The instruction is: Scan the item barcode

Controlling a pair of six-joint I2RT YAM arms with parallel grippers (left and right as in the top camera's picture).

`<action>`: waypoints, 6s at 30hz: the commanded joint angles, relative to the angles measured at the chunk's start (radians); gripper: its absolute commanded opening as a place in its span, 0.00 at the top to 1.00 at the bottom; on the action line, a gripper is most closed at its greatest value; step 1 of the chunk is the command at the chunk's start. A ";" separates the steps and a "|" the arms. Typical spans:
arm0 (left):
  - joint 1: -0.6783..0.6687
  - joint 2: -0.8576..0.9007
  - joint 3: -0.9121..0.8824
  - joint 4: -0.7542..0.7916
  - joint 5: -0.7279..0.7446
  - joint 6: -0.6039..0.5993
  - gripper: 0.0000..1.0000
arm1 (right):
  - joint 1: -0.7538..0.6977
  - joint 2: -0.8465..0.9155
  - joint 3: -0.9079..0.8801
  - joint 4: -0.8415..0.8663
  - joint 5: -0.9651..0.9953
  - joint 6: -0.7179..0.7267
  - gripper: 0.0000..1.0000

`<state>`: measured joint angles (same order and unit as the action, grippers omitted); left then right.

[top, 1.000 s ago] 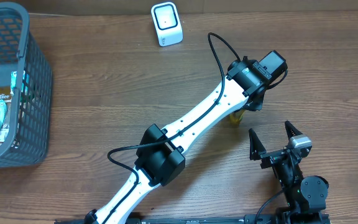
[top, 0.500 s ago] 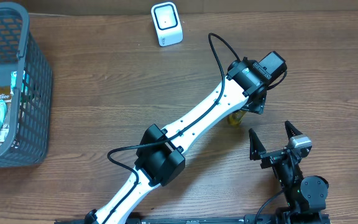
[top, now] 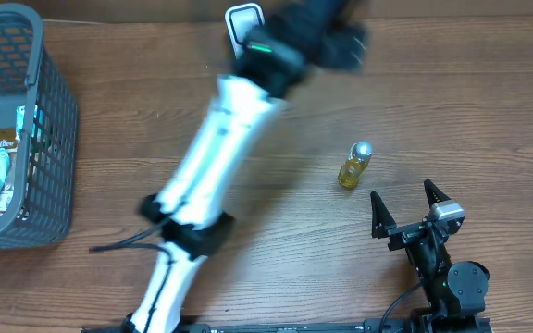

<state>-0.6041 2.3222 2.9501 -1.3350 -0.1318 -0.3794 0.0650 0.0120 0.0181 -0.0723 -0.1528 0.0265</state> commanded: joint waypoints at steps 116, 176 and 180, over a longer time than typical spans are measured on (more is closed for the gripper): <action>1.187 -0.438 -0.759 0.299 0.279 0.328 0.52 | -0.008 -0.005 -0.010 0.004 0.002 0.000 0.00; -0.171 -0.126 -1.150 0.311 0.072 -0.302 0.57 | -0.008 -0.005 -0.010 0.004 0.002 0.000 0.00; -0.187 -0.118 -1.150 0.319 0.073 -0.302 0.51 | -0.008 -0.005 -0.010 0.004 0.002 0.000 0.00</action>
<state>-0.7876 2.1799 1.7992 -1.0187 -0.0425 -0.6525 0.0650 0.0120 0.0181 -0.0719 -0.1520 0.0261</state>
